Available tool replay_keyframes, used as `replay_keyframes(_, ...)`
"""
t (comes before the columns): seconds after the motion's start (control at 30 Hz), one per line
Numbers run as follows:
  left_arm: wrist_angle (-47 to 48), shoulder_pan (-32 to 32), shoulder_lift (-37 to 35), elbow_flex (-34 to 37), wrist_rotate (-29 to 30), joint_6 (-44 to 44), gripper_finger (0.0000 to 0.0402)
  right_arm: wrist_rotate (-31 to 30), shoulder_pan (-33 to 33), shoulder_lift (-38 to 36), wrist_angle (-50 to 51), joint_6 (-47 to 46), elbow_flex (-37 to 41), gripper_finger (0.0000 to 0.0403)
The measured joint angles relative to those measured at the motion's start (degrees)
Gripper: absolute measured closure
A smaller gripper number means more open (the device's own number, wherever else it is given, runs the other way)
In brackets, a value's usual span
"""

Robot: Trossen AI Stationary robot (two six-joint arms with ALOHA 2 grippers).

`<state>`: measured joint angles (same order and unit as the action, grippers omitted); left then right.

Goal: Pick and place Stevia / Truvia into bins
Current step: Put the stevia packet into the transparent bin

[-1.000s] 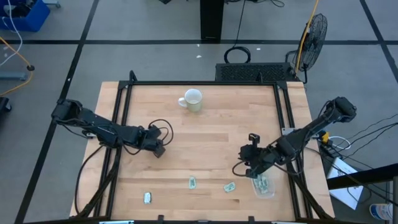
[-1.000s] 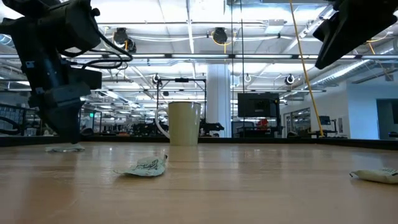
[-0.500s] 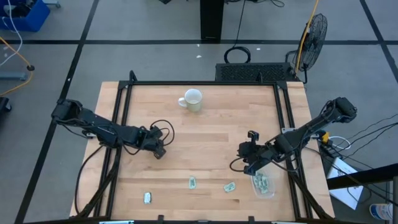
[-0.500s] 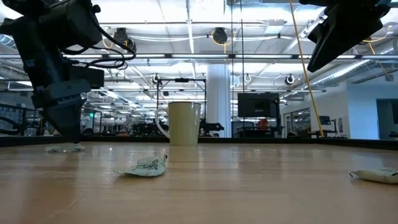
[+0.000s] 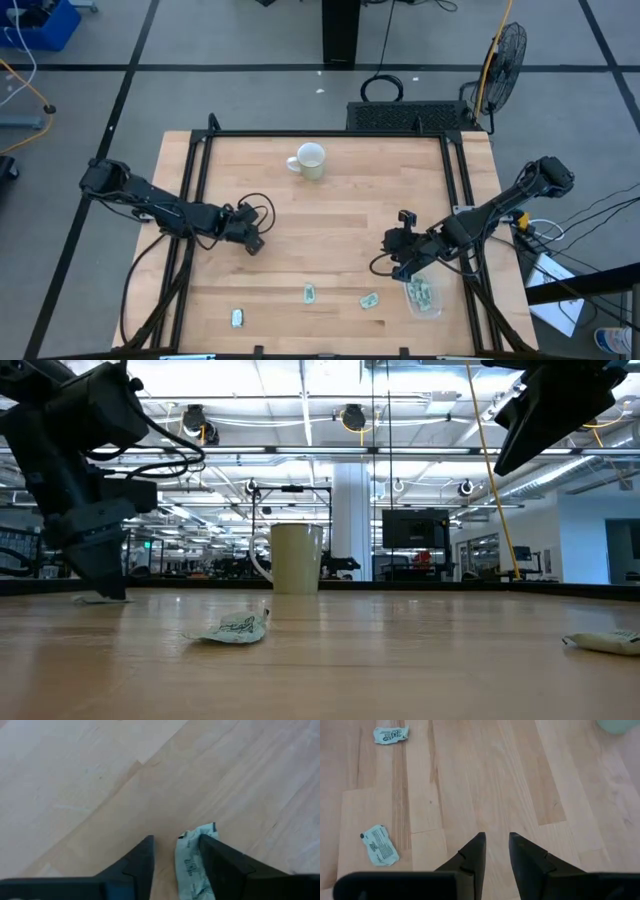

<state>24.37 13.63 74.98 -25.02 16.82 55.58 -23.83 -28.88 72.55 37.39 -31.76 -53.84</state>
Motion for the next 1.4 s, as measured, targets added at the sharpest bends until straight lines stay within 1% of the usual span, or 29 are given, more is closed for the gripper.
replay_keyframes(0.13, -0.77, -0.06, 0.09, 0.09, -0.24, -0.48, 0.0297, -0.03, -0.02, 0.0, -1.47, 0.41, 0.0, 0.0327)
replay_keyframes(0.2, -1.08, -0.23, 0.19, -0.41, -0.3, -1.08, 0.0327, -0.18, 0.0, 0.0, -3.67, 2.7, 0.11, 0.0327)
replay_keyframes(0.27, -0.89, -0.26, 0.36, -1.82, -0.55, -2.38, 0.036, -0.39, 0.38, 0.0, -9.56, 6.09, 1.46, 0.0328)
replay_keyframes(0.33, -1.71, -0.23, 0.68, -3.96, -2.15, -5.22, 0.0389, -0.33, 1.33, 0.01, -17.96, 9.42, 4.11, 0.0327)
replay_keyframes(0.43, -5.98, -0.21, 0.44, -7.97, -1.92, -11.57, 0.0392, -0.06, 3.43, 0.03, -33.91, 12.7, 9.89, 0.0319)
replay_keyframes(0.57, -11.82, -0.22, 0.46, -12.38, -1.19, -21.41, 0.0395, 0.06, 7.02, 0.99, -54.27, 17.76, 19.33, 0.0296)
replay_keyframes(0.7, -22.3, -0.51, 0.42, -14.94, -0.87, -31.41, 0.0394, 0.09, 11.15, 3.93, -76.94, 18.98, 26.26, 0.0267)
replay_keyframes(0.8, -33.45, -1.21, 0.56, -15.15, -0.93, -38.38, 0.0392, 1.64, 13.82, 8.14, -87.53, 18.69, 27.22, 0.0251)
replay_keyframes(0.9, -41.13, -2.6, 1.94, -15.34, -2.01, -41.79, 0.0397, 1.73, 15.33, 12.71, -92.17, 16.25, 25.32, 0.0246)
replay_keyframes(1.0, -47.0, -4.37, 4.54, -15.36, -1.95, -43.08, 0.0396, 1.4, 16.34, 17.02, -92.41, 14.0, 22.05, 0.0248)
replay_keyframes(1.2, -51.11, -7.8, 9.67, -15.32, -0.77, -42.66, 0.0392, 1.11, 17.53, 23.47, -92.95, 15.91, 14.06, 0.0254)
replay_keyframes(1.3, -52.64, -8.72, 11.31, -15.41, -1.38, -42.41, 0.0397, -2.85, 18.16, 25.28, -92.42, 14.32, 12.54, 0.0254)
replay_keyframes(1.4, -52.62, -8.83, 11.29, -15.35, -1.76, -43.19, 0.0388, -6.27, 18.51, 26.29, -91.15, 10.95, 12.61, 0.0256)
